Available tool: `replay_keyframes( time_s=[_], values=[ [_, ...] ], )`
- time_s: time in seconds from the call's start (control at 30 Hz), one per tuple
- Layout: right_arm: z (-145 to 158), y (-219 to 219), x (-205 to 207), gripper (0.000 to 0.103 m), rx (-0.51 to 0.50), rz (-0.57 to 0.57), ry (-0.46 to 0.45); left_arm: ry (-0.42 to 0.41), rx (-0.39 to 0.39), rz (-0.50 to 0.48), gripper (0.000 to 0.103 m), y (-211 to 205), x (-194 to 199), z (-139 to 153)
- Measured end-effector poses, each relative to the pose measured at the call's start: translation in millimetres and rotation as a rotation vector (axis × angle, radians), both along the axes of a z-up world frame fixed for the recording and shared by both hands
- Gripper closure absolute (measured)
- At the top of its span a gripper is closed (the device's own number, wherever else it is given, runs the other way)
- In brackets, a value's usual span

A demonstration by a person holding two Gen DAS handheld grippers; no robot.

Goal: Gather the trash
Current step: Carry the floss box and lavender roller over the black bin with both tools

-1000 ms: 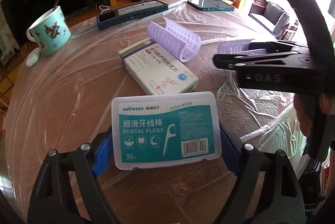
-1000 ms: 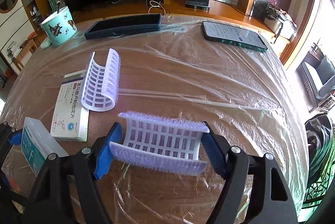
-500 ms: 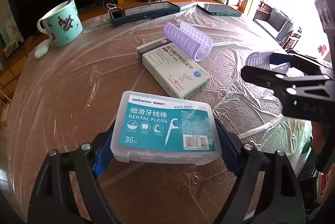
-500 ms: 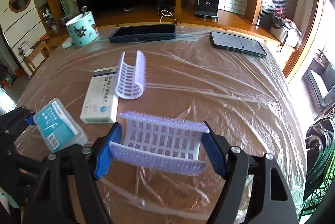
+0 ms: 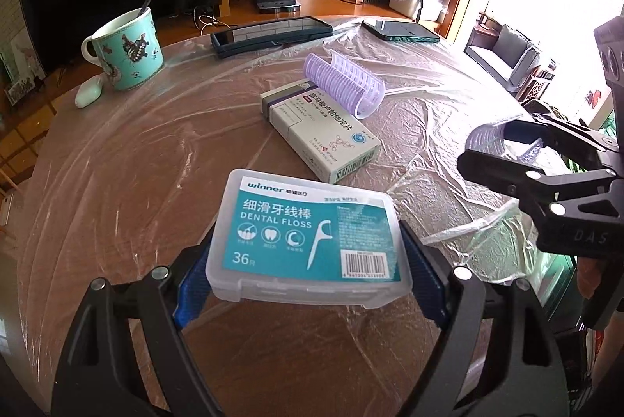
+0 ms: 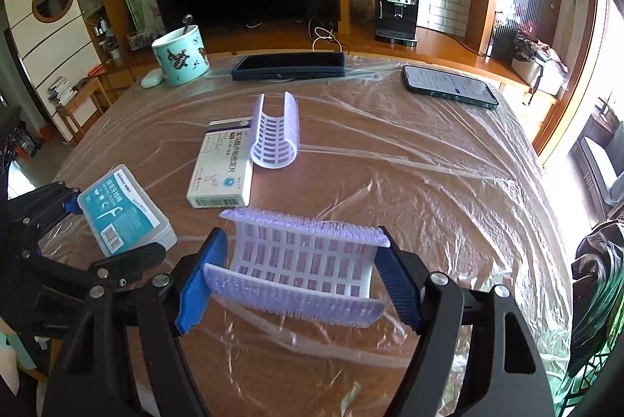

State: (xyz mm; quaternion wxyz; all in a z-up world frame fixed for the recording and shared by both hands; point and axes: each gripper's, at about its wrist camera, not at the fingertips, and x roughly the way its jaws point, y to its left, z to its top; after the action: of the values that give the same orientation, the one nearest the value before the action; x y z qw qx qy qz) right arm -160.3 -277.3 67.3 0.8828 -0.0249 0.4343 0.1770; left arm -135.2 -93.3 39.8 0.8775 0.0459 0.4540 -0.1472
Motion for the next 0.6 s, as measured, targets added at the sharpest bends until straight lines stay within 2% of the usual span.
replay_keyframes(
  time_s=[0.6],
  values=[
    [0.0, -2.5, -40.8, 0.028, 0.049, 0.048, 0.005, -0.017, -0.041, 0.004, 0.018, 15.8, -38.6, 8.6]
  ],
)
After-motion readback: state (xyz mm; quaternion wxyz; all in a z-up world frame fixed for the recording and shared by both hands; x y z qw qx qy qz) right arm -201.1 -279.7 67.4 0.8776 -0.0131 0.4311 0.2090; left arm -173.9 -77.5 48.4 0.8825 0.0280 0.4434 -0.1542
